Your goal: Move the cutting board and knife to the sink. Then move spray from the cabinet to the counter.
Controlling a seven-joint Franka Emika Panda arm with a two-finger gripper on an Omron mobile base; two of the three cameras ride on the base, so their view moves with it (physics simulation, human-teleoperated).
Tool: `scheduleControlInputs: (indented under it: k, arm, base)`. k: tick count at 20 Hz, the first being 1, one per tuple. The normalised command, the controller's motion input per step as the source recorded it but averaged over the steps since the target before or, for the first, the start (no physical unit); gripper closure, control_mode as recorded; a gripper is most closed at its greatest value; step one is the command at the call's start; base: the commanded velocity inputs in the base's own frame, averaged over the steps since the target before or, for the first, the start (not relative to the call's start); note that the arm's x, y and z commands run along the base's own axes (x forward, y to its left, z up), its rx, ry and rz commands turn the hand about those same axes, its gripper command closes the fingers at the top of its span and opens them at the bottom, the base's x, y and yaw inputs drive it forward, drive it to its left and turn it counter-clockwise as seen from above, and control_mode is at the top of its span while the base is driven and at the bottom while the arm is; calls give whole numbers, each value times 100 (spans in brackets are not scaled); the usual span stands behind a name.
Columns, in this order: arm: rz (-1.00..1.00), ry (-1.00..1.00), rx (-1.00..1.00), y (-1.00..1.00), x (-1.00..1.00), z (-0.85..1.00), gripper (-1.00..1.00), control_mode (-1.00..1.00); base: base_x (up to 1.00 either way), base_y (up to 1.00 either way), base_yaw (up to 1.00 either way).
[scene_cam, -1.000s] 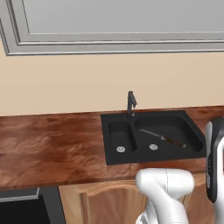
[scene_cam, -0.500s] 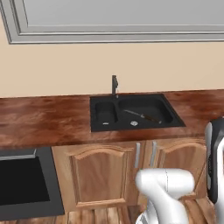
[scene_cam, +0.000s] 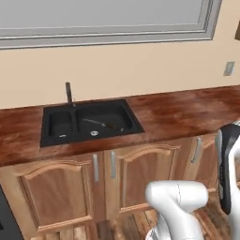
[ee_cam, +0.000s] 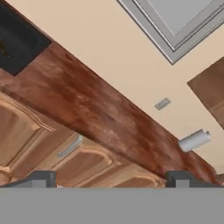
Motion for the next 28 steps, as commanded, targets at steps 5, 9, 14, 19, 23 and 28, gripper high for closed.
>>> scheduleControlInputs:
  k: [5, 9, 14, 19, 23, 28]
  arm:
    - [0, 0, 0, 0, 0, 0, -100, 100]
    - [0, 0, 0, 0, 0, 0, -100, 100]
    - [0, 0, 0, 0, 0, 0, -100, 100]
    - [0, 0, 0, 0, 0, 0, -100, 100]
    - [0, 0, 0, 0, 0, 0, -100, 100]
    - [0, 0, 0, 0, 0, 0, -100, 100]
  base:
    - [0, -81, -63]
    - [5, -56, -76]
    - [7, -58, -75]
    - [0, -66, -71]
    - [0, -73, -66]
    - [3, -64, -64]
